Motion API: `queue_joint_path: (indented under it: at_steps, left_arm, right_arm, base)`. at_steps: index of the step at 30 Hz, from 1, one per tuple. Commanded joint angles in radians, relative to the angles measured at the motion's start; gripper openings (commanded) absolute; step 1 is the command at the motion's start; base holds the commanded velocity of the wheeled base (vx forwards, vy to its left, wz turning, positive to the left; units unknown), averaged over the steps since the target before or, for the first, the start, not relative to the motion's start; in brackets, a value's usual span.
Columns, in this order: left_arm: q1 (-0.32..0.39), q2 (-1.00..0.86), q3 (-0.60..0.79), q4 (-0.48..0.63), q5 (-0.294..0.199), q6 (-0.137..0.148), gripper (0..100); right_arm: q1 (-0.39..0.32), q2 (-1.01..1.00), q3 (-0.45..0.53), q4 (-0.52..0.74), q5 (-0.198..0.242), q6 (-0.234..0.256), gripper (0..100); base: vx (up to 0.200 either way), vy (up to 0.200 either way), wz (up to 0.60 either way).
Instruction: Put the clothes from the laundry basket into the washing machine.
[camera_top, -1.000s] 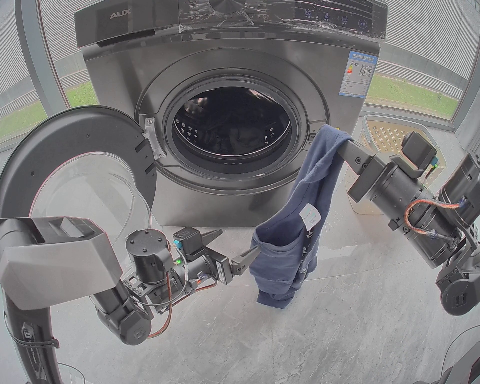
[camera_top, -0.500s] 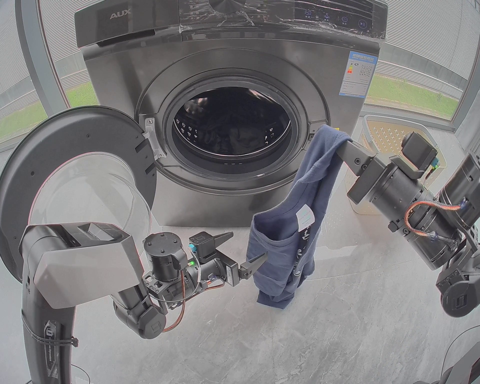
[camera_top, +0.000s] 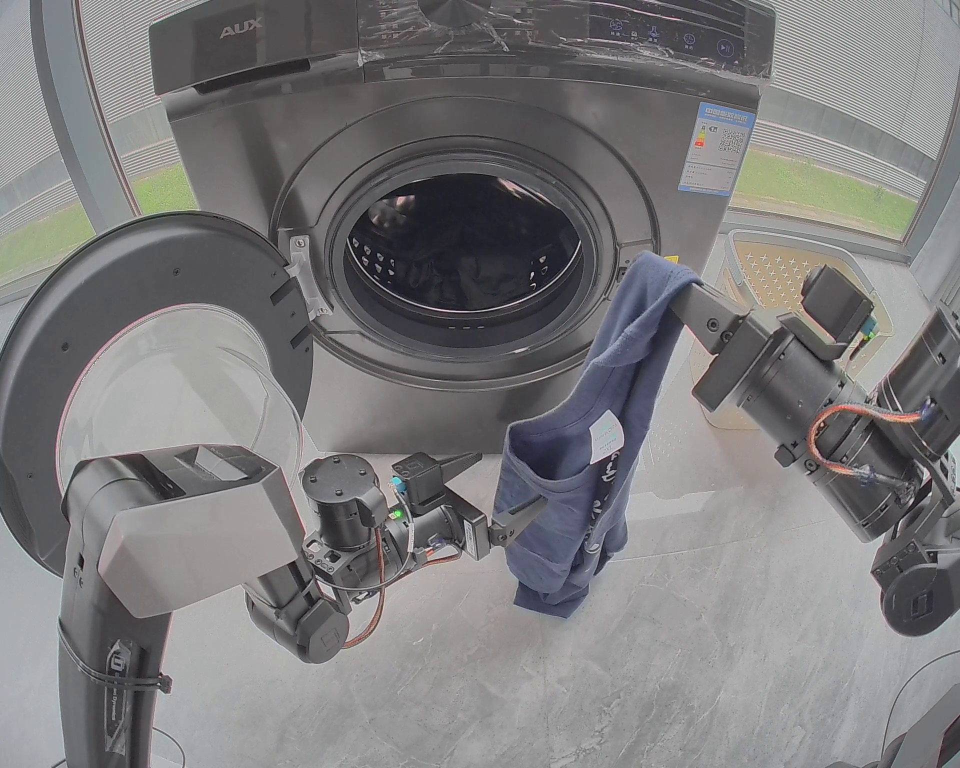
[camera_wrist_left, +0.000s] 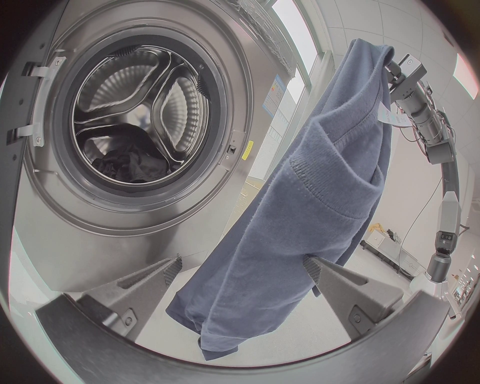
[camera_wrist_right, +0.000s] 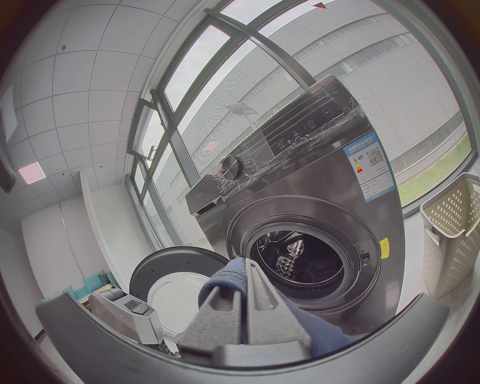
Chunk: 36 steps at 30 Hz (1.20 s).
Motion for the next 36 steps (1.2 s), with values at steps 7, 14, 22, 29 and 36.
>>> queue_joint_path:
  at_steps: [7,14,22,29,36]
  left_arm:
    - [-0.001,0.003,-0.015,-0.003,-0.059,0.010,100]
    - [-0.010,0.011,-0.023,-0.001,-0.072,0.012,100]
    - [-0.014,0.021,-0.038,-0.003,-0.067,0.013,100]
    - [-0.035,0.011,-0.040,-0.003,-0.064,0.013,0]
    - [-0.052,0.001,-0.038,-0.003,-0.058,0.013,0]
  right_arm:
    - [0.000,0.006,0.010,0.000,0.002,0.000,0]
    - [0.002,0.008,0.012,0.000,0.002,0.002,0]
    - [0.002,0.009,0.012,0.000,0.002,0.002,0]
    - [0.002,0.009,0.012,0.000,0.002,0.002,0]
    - [0.000,0.008,0.012,0.000,0.002,0.003,0]
  base:
    - [0.000,0.000,0.00]
    - [0.000,0.000,0.00]
    - [0.000,0.000,0.00]
    - [0.000,0.000,0.00]
    - [0.000,0.000,0.00]
